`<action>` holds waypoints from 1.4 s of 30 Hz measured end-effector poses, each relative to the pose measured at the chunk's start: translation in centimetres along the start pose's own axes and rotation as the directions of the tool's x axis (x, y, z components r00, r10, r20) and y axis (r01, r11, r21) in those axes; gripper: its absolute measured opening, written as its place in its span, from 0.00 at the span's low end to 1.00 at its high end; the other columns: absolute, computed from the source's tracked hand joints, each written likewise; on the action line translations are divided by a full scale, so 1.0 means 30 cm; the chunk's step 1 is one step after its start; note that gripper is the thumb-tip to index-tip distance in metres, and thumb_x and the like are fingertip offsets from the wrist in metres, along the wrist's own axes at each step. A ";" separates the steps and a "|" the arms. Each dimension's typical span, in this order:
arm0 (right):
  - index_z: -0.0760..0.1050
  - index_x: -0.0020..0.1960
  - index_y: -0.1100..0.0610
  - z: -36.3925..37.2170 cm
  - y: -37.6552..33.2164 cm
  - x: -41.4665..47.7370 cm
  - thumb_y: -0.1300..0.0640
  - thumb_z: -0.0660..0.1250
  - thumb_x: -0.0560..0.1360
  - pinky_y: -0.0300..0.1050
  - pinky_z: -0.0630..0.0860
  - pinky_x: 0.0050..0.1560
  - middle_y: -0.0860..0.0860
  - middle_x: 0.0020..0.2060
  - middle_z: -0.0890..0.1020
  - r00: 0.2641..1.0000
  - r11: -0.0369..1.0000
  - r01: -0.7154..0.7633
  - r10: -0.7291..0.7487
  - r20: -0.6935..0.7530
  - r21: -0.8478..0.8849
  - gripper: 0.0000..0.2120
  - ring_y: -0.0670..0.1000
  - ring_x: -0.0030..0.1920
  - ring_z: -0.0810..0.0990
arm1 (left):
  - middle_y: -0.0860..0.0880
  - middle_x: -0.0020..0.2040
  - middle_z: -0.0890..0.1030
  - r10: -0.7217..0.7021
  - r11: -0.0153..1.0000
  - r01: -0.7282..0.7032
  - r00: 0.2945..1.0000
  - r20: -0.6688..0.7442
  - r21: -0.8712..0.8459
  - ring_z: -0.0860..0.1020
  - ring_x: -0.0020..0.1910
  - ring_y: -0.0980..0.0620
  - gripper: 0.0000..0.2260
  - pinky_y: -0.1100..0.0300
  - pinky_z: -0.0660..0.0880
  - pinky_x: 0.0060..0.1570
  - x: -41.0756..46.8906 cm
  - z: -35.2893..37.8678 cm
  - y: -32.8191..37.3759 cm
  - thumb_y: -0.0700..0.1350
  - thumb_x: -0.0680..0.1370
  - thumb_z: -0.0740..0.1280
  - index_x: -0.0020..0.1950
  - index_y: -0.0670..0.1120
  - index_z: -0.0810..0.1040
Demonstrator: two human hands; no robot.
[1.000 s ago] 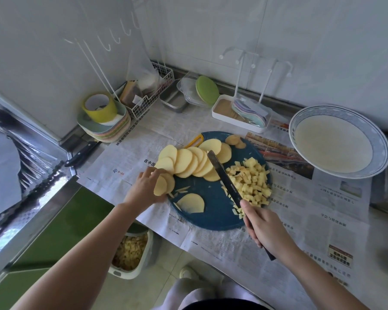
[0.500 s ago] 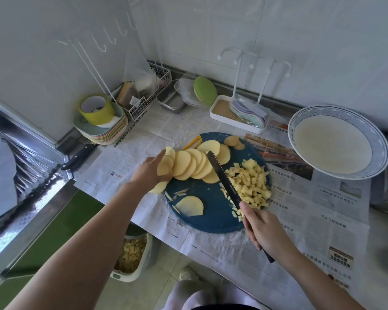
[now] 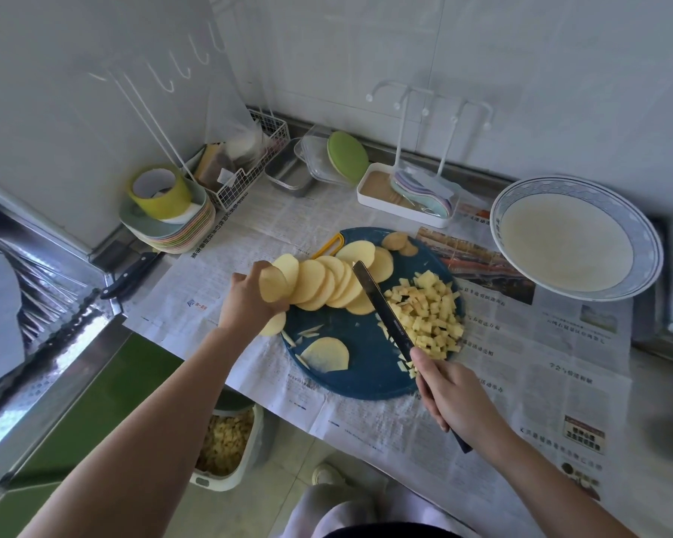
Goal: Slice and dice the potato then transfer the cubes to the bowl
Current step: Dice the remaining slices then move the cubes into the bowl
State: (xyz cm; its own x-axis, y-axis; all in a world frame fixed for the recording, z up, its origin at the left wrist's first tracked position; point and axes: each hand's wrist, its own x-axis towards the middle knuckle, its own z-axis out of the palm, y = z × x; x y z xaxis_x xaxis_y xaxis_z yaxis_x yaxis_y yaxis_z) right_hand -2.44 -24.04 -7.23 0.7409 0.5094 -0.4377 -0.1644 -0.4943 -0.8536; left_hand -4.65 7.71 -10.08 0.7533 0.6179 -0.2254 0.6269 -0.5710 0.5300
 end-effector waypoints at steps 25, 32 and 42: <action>0.68 0.35 0.70 -0.029 0.057 -0.098 0.40 0.55 0.78 0.42 0.67 0.25 0.57 0.24 0.70 0.998 0.996 0.014 -0.008 -0.067 0.091 0.32 0.53 0.23 0.66 | 0.48 0.60 0.72 0.342 0.908 -0.340 0.939 -0.035 -0.246 0.73 0.49 0.50 0.35 0.60 0.70 0.48 -0.245 0.105 0.214 0.46 0.70 0.74 0.72 0.59 0.61; 0.69 0.34 0.70 -0.051 0.072 -0.096 0.40 0.54 0.78 0.42 0.68 0.27 0.58 0.23 0.69 0.988 0.994 0.096 -0.090 -0.129 0.044 0.33 0.52 0.22 0.66 | 0.50 0.63 0.67 0.448 0.786 -0.532 0.841 -0.302 -0.315 0.67 0.56 0.62 0.28 0.77 0.66 0.50 -0.370 0.301 0.201 0.47 0.68 0.76 0.64 0.54 0.68; 0.68 0.35 0.69 -0.053 0.137 -0.109 0.40 0.54 0.78 0.42 0.65 0.23 0.54 0.21 0.70 0.992 0.997 0.071 -0.067 -0.109 0.033 0.32 0.51 0.21 0.66 | 0.37 0.58 0.73 0.466 0.804 -0.564 0.795 -0.387 -0.191 0.69 0.59 0.52 0.32 0.79 0.61 0.60 -0.424 0.409 0.183 0.37 0.62 0.80 0.59 0.47 0.67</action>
State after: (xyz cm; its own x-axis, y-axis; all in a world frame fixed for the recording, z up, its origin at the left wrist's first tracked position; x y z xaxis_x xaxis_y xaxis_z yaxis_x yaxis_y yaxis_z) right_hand -4.50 -28.87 -8.86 0.8169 0.4617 -0.3457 -0.1327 -0.4329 -0.8916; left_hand -8.36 -9.92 -14.35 0.8145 0.4345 0.3845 0.0411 -0.7042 0.7088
